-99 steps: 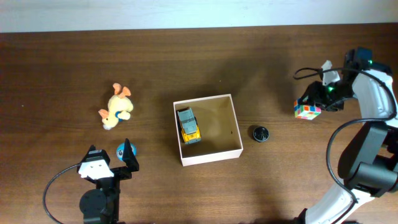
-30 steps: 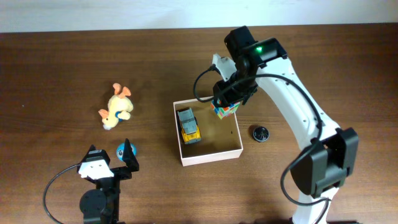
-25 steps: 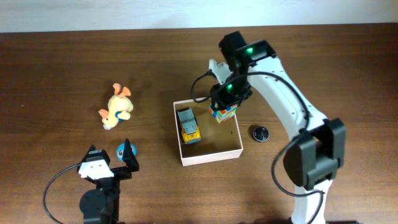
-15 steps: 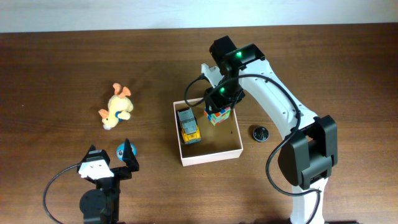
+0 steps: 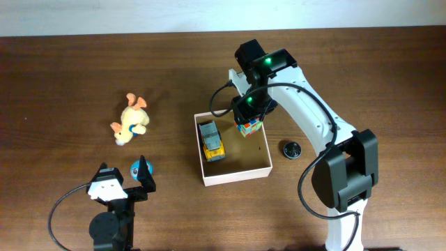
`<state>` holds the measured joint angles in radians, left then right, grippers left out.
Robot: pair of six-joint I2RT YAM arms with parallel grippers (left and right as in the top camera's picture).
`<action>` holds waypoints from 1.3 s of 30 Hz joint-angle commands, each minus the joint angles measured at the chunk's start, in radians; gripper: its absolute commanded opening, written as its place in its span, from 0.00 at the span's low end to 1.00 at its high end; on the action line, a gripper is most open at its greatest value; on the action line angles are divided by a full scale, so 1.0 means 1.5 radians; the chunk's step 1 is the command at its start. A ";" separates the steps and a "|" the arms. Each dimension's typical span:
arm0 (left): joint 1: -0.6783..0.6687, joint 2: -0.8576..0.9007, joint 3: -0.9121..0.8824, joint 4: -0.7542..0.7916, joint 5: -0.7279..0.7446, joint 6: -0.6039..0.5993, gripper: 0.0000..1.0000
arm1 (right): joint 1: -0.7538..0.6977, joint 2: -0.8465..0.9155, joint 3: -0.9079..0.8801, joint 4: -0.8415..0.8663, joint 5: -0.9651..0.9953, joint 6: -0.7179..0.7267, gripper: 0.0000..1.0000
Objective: Pack container
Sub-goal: 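Lower the cube into the box beside the truck and open the right gripper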
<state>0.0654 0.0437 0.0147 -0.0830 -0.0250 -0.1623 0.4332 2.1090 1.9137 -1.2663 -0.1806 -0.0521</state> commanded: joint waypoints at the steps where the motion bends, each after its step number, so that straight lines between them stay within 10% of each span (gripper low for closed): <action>1: 0.004 -0.005 -0.004 0.000 0.010 -0.003 0.99 | 0.003 -0.005 0.002 0.002 0.009 0.006 0.42; 39: 0.004 -0.005 -0.004 0.000 0.010 -0.003 0.99 | 0.004 -0.005 0.002 0.003 0.042 0.170 0.41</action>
<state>0.0654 0.0437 0.0147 -0.0826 -0.0246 -0.1623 0.4332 2.1090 1.9137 -1.2602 -0.1417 0.1722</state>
